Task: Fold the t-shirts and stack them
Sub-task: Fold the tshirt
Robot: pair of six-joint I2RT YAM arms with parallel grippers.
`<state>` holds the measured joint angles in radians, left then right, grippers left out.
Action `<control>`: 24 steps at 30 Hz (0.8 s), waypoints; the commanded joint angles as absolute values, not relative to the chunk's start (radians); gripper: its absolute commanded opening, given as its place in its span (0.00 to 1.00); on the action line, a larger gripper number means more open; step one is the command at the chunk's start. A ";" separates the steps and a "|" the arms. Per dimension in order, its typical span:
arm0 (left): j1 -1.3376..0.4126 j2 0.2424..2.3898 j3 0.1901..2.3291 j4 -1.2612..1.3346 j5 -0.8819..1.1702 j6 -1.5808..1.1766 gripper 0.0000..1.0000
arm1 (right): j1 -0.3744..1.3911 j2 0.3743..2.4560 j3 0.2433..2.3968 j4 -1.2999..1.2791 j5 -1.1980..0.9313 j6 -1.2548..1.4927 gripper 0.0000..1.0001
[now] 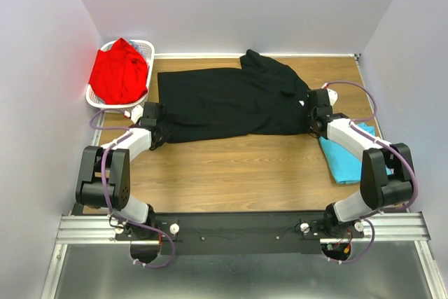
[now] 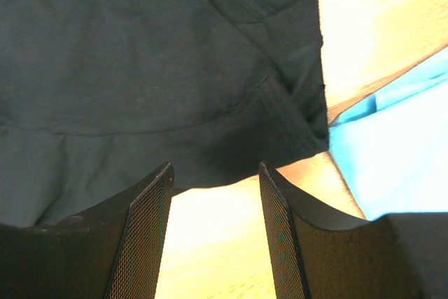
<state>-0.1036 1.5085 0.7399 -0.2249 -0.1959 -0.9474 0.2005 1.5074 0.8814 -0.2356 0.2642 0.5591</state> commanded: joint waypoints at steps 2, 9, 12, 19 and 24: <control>-0.078 1.528 0.770 -0.222 -0.250 -0.927 0.00 | 0.187 1.552 0.907 -0.244 0.328 0.581 0.59; -0.015 1.476 0.773 -0.244 -0.253 -0.897 0.00 | 0.183 1.572 0.894 -0.244 0.302 0.597 0.59; -0.008 1.462 0.779 -0.256 -0.245 -0.893 0.00 | 0.184 1.574 0.874 -0.241 0.287 0.609 0.59; -0.008 1.459 0.785 -0.262 -0.229 -0.882 0.00 | 0.184 1.543 0.818 -0.239 0.262 0.617 0.60; -0.008 1.456 0.781 -0.258 -0.218 -0.879 0.00 | 0.183 1.505 0.769 -0.239 0.298 0.609 0.61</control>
<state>-0.0128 1.4792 0.7597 -0.2375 -0.2020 -0.8936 0.1894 1.5410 0.8021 -0.2325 0.2653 0.6010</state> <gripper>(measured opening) 0.012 0.610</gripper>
